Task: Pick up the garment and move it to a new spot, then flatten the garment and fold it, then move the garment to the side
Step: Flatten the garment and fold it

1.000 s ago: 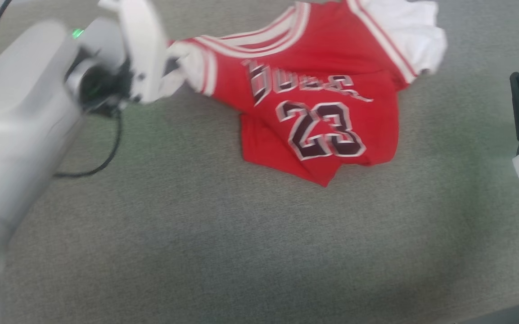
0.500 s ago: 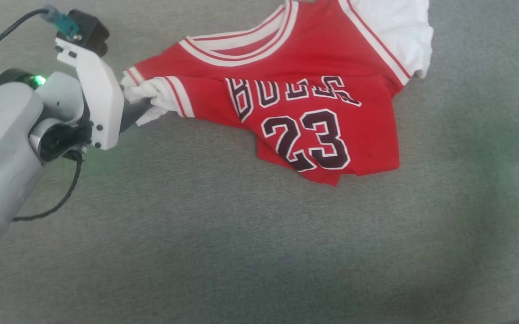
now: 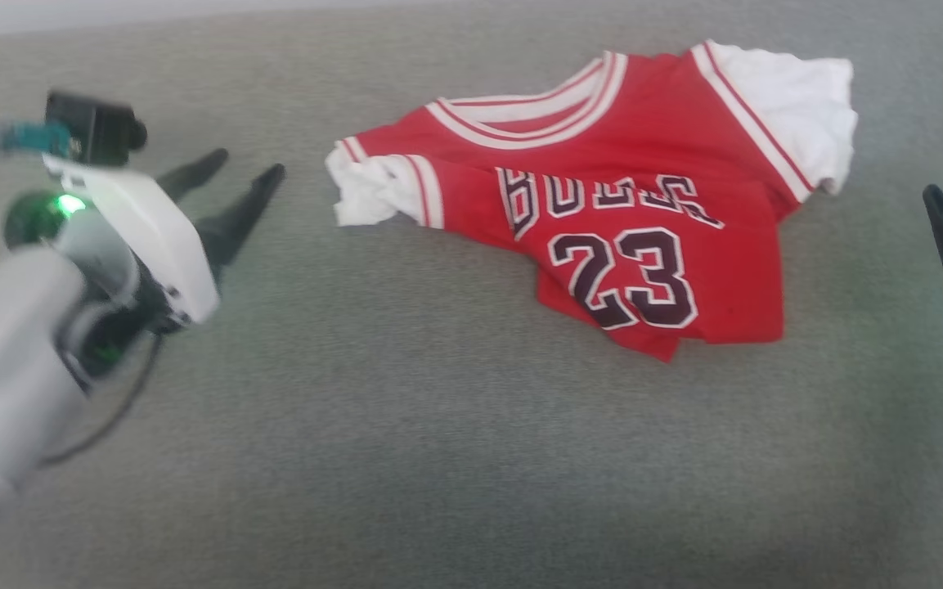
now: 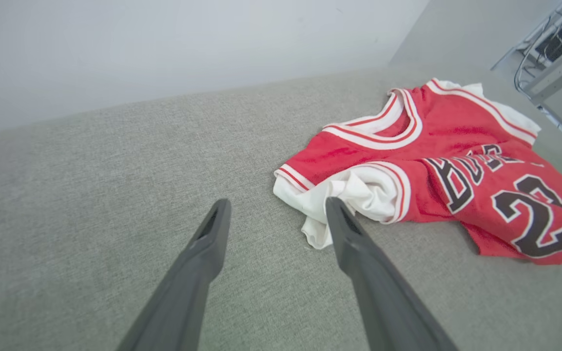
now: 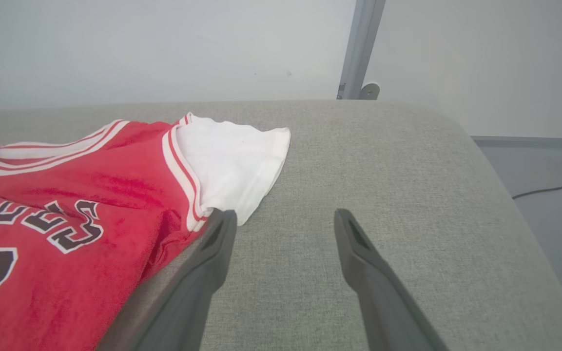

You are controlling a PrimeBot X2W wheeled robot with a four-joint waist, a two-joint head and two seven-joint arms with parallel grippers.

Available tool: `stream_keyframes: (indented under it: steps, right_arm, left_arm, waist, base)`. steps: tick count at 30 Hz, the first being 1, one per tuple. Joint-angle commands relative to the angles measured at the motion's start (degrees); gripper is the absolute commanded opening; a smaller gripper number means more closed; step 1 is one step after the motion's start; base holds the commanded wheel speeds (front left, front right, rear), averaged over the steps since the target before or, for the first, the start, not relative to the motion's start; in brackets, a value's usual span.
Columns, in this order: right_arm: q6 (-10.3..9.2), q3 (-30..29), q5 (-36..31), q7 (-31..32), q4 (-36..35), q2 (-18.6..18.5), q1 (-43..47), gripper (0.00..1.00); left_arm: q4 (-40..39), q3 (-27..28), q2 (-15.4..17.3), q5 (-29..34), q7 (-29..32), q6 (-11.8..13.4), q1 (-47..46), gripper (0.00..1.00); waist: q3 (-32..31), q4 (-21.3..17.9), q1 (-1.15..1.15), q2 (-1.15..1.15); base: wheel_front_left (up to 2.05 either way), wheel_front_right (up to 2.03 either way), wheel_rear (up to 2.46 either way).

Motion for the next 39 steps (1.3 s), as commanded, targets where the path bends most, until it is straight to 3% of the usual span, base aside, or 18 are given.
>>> stream_keyframes:
  steps: [1, 4, 8, 13, 16, 18, 22, 30, 31, 32, 33, 34, 39]
  right_arm:
    - [0.0, 0.29, 0.25, 0.72, 0.27, -0.44, -0.71, 1.0]
    - [0.0, 2.36, 1.78, 6.06, 1.9, -2.87, -2.44, 1.0]
    - [0.0, 4.23, 5.01, 14.89, 4.3, -6.97, -5.82, 1.0]
    - [0.0, 3.77, 8.04, 24.53, 8.58, -10.3, -12.21, 1.0]
    - [0.0, 3.42, 7.75, 29.84, 11.65, -10.98, -16.34, 1.0]
    - [0.0, 3.03, 6.65, 35.06, 14.98, -11.86, -20.16, 1.0]
    - [0.0, 1.55, 4.21, 39.44, 18.99, -12.64, -24.18, 1.0]
    - [0.0, -4.49, -1.12, 42.84, 26.0, -10.96, -27.99, 1.0]
    - [0.0, -4.59, -1.24, 43.09, 26.41, -10.28, -27.86, 0.65]
    - [0.0, -4.59, -1.24, 43.09, 26.41, -10.28, -27.86, 0.65]
    - [0.0, -4.76, -1.41, 42.86, 26.58, -9.83, -27.83, 0.37]
    - [0.0, -5.48, -1.57, 42.04, 26.83, -9.35, -28.0, 0.02]
    - [-0.05, -7.97, -2.68, 38.54, 26.47, -11.02, -27.44, 0.0]
  left_arm:
    - [-0.3, 0.43, -0.68, 0.75, -1.83, 0.43, 1.52, 1.0]
    - [-1.83, 1.42, -2.33, 1.83, -10.79, 2.57, 5.64, 1.0]
    - [-4.69, 3.77, -4.91, 5.83, -15.54, 6.09, 10.34, 1.0]
    - [-12.43, 17.79, -10.02, 17.88, -15.8, 9.95, 18.94, 1.0]
    - [-17.64, 26.1, -13.43, 26.14, -15.84, 10.29, 24.8, 1.0]
    - [-21.36, 32.75, -16.87, 33.87, -15.83, 9.69, 30.36, 1.0]
    - [-25.06, 39.46, -21.01, 42.04, -15.84, 8.21, 34.76, 1.0]
    - [-28.2, 48.07, -27.78, 50.32, -15.84, 3.08, 39.35, 1.0]
    - [-28.16, 48.9, -28.25, 50.94, -15.84, 2.58, 39.63, 1.0]
    - [-28.16, 48.9, -28.25, 50.94, -15.84, 2.58, 39.63, 1.0]
    - [-28.12, 49.65, -28.68, 51.47, -15.85, 2.18, 39.78, 1.0]
    - [-28.07, 50.39, -29.14, 51.87, -15.84, 1.77, 39.8, 1.0]
    - [-28.7, 53.04, -30.52, 53.47, -15.85, 0.43, 40.12, 1.0]
  waist:
    - [-0.73, 1.22, 0.0, 0.0]
    - [-0.75, 2.95, 0.0, 0.0]
    - [0.29, 5.89, 0.0, 0.0]
    - [3.12, 9.57, 0.0, 0.0]
    - [4.99, 11.28, 0.0, 0.0]
    - [6.81, 12.89, 0.0, 0.0]
    - [8.71, 14.65, 0.0, 0.0]
    - [10.82, 16.05, 0.0, 0.0]
    - [10.91, 15.94, 0.0, 0.0]
    - [10.91, 15.94, 0.0, 0.0]
    - [11.0, 15.72, 0.0, 0.0]
    - [11.06, 15.4, 0.0, 0.0]
    - [11.11, 13.49, 0.0, 0.0]
  base:
    - [0.0, 0.0, 0.0]
    - [0.0, 0.0, 0.0]
    - [0.0, 0.0, 0.0]
    - [0.0, 0.0, 0.0]
    - [0.0, 0.0, 0.0]
    - [0.0, 0.0, 0.0]
    - [0.0, 0.0, 0.0]
    - [0.0, 0.0, 0.0]
    - [0.0, 0.0, 0.0]
    - [0.0, 0.0, 0.0]
    - [0.0, 0.0, 0.0]
    - [0.0, 0.0, 0.0]
    - [0.0, 0.0, 0.0]
